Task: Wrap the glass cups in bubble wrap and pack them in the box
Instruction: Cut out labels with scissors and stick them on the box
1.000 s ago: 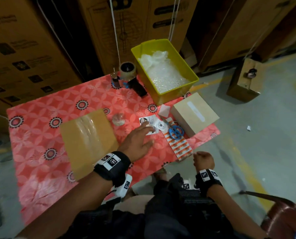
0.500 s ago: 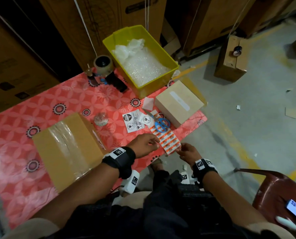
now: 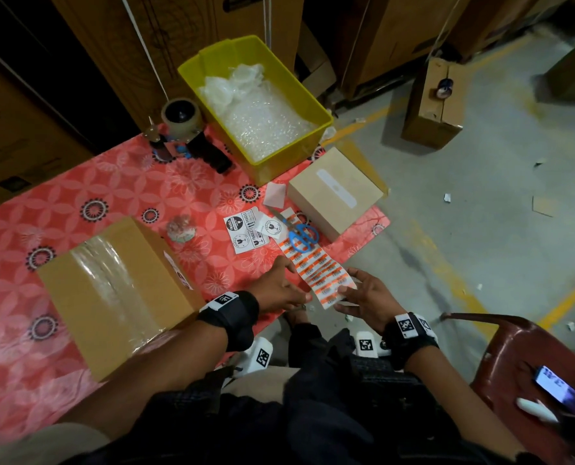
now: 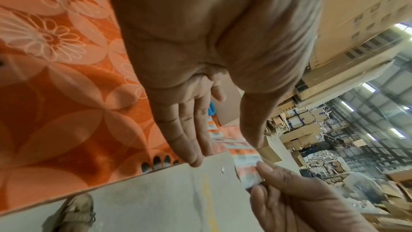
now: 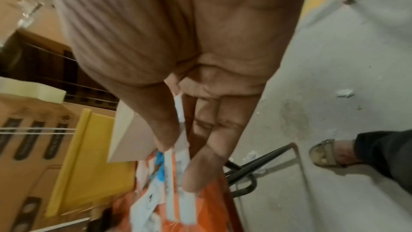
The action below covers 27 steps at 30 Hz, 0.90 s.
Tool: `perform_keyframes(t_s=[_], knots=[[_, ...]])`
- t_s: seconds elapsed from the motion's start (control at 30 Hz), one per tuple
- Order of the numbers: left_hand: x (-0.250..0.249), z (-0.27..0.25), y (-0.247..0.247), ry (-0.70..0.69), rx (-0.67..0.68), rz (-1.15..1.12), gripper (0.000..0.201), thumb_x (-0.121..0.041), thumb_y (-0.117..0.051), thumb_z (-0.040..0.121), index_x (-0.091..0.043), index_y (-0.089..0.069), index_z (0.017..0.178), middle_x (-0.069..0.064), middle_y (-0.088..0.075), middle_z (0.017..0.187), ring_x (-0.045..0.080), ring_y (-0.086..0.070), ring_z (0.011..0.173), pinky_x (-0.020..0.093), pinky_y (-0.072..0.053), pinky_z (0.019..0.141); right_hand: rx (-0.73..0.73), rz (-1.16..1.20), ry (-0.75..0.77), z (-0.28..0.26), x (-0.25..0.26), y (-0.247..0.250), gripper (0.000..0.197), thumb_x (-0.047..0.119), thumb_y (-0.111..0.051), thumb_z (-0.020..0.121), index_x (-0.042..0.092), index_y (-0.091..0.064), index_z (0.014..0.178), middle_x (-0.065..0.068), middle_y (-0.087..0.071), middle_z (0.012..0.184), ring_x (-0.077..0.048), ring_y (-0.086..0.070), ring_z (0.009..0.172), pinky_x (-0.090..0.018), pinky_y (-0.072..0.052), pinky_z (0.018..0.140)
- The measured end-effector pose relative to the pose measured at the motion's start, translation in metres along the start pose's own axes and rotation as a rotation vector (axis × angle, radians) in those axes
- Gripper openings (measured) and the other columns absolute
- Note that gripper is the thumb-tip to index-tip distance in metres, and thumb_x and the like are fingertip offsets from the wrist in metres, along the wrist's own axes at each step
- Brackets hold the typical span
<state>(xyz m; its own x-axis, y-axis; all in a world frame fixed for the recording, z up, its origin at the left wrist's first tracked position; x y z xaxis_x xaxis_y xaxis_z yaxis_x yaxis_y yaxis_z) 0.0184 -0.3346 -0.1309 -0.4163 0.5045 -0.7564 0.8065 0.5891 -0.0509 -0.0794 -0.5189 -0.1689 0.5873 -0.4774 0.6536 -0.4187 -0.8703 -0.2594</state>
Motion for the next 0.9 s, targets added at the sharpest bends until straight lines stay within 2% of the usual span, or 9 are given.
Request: perform_keyframes(t_s=[0.1,0.23,0.37,0.47,0.63,0.7,0.77,0.83,0.9], knots=[[-0.007,0.002,-0.002,-0.027,0.000,-0.040,0.052,-0.004,-0.078,0.093,-0.015,-0.041,0.128,0.015,-0.073,0.098,0.019,-0.074,0.082,0.028,-0.061,0.068,0.005,0.050,0.054,-0.005,0.006,-0.007,0.044,-0.012,-0.068,0.092,0.008,-0.058,0.130,-0.021,-0.075,0.112,-0.034,-0.075,0.098,-0.041,-0.066,0.079],[-0.005,0.006,0.002,-0.002,-0.035,-0.086,0.048,-0.005,-0.078,0.094,-0.012,-0.045,0.129,0.016,-0.072,0.101,0.025,-0.072,0.086,0.034,-0.061,0.071,-0.062,0.010,0.077,-0.008,0.003,-0.003,0.045,-0.012,-0.070,0.090,0.008,-0.060,0.130,-0.022,-0.076,0.110,-0.034,-0.076,0.094,-0.042,-0.066,0.079],[-0.004,0.006,0.004,0.001,-0.035,-0.140,0.043,-0.003,-0.075,0.096,-0.008,-0.048,0.129,0.015,-0.070,0.099,0.023,-0.068,0.082,0.029,-0.060,0.068,-0.112,0.022,0.086,-0.008,-0.001,0.007,0.047,-0.011,-0.074,0.088,0.004,-0.060,0.130,-0.024,-0.075,0.107,-0.036,-0.076,0.091,-0.040,-0.066,0.077],[-0.003,0.011,-0.001,0.001,-0.008,-0.198,0.032,0.002,-0.073,0.096,-0.007,-0.053,0.119,0.020,-0.072,0.099,0.023,-0.069,0.079,0.029,-0.061,0.067,-0.124,0.040,0.109,-0.010,0.004,0.004,0.054,-0.011,-0.078,0.084,0.009,-0.059,0.131,-0.026,-0.076,0.107,-0.036,-0.075,0.091,-0.040,-0.066,0.075],[0.001,0.019,-0.002,0.008,-0.054,-0.179,0.020,-0.001,-0.075,0.096,-0.008,-0.060,0.109,0.028,-0.071,0.105,0.032,-0.072,0.089,0.034,-0.064,0.071,-0.124,-0.038,0.102,-0.005,0.003,0.002,0.059,-0.005,-0.084,0.081,0.012,-0.058,0.131,-0.027,-0.074,0.113,-0.036,-0.076,0.095,-0.044,-0.066,0.080],[0.005,0.022,0.006,0.015,-0.104,-0.157,0.020,-0.004,-0.075,0.097,-0.006,-0.060,0.110,0.029,-0.071,0.106,0.029,-0.073,0.082,0.030,-0.064,0.065,-0.221,-0.246,0.126,0.001,0.004,0.013,0.057,0.012,-0.088,0.078,0.010,-0.058,0.127,-0.024,-0.075,0.113,-0.029,-0.075,0.092,-0.035,-0.064,0.078],[0.007,0.025,0.017,0.018,-0.162,-0.129,0.020,-0.006,-0.075,0.097,-0.004,-0.061,0.110,0.033,-0.071,0.104,0.025,-0.071,0.072,0.027,-0.060,0.059,-0.370,-0.680,0.190,0.004,0.017,0.024,0.053,0.035,-0.085,0.078,0.019,-0.060,0.122,-0.013,-0.075,0.115,-0.023,-0.072,0.098,-0.038,-0.061,0.085],[0.005,0.027,0.031,-0.007,-0.249,-0.040,0.020,-0.009,-0.075,0.096,-0.005,-0.062,0.110,0.024,-0.071,0.095,0.020,-0.068,0.069,0.024,-0.055,0.058,-0.506,-1.057,0.308,0.002,0.039,0.021,0.044,0.036,-0.080,0.085,0.020,-0.064,0.122,-0.006,-0.075,0.118,-0.024,-0.071,0.105,-0.043,-0.059,0.089],[-0.005,0.028,0.046,-0.081,-0.349,0.128,0.021,-0.014,-0.075,0.095,-0.011,-0.062,0.112,0.010,-0.069,0.104,0.022,-0.068,0.091,0.028,-0.055,0.074,-0.518,-1.172,0.466,0.004,0.063,-0.002,0.034,0.027,-0.077,0.088,0.017,-0.068,0.120,-0.005,-0.076,0.114,-0.026,-0.072,0.103,-0.045,-0.061,0.086]])
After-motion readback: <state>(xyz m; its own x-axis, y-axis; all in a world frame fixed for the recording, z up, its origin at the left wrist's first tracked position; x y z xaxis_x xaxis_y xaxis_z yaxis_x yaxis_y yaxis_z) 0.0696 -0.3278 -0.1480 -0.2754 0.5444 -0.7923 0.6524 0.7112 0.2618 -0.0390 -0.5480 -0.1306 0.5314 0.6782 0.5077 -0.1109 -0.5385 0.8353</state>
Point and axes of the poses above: each hand's wrist, its own z-axis towards the middle knuckle, its own y-axis out of the back of the hand, x = y × z, the point moved 9 cm from there along z, towards the middle knuckle
